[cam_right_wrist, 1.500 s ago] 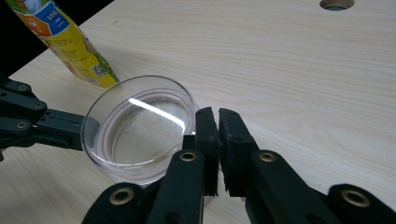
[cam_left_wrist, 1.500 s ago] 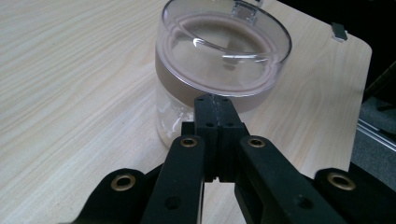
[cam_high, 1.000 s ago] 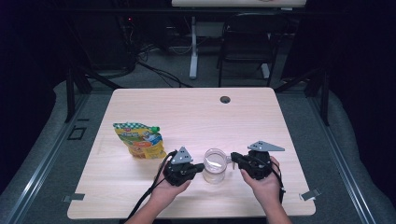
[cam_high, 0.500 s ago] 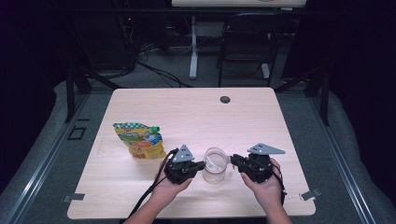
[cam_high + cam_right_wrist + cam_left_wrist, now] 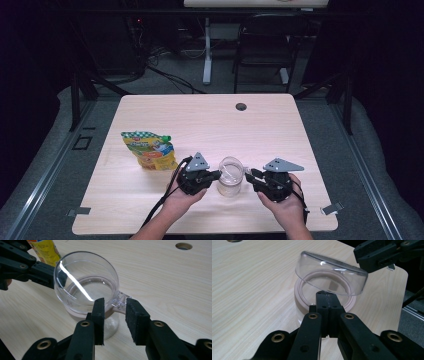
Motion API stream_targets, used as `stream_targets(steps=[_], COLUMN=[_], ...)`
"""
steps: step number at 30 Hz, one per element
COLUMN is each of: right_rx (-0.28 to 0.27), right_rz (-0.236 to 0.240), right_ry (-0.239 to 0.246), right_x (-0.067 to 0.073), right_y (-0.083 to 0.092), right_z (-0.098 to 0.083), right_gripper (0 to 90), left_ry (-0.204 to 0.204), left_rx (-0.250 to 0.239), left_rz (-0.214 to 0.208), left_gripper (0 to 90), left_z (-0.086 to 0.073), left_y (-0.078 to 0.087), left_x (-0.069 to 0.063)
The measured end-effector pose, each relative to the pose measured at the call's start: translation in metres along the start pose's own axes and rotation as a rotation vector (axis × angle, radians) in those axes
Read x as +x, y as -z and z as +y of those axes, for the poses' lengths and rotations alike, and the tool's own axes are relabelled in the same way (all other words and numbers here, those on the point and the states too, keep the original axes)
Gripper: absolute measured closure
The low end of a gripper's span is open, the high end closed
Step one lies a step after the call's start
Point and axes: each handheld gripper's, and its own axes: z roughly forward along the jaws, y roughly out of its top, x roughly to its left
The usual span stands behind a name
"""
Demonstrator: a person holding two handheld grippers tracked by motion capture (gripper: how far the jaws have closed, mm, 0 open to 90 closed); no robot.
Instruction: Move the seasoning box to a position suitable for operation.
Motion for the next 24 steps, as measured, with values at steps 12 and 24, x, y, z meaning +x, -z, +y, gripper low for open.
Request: stream_targets(steps=[12,24], right_rx=[-0.006,-0.018], right_rz=[-0.019,-0.056], right_ry=[0.104,0.181], right_x=[0.014,0.024], right_y=[-0.002,-0.01], right_z=[-0.012,-0.012], right_gripper=[50.1,45.0], left_ry=[-0.007,-0.014], left_rx=[-0.006,-0.006], left_rz=[0.001,0.006], left_gripper=[90.0,90.0], left_z=[0.009,0.011], left_y=[0.001,0.002], left_x=[-0.002,-0.004])
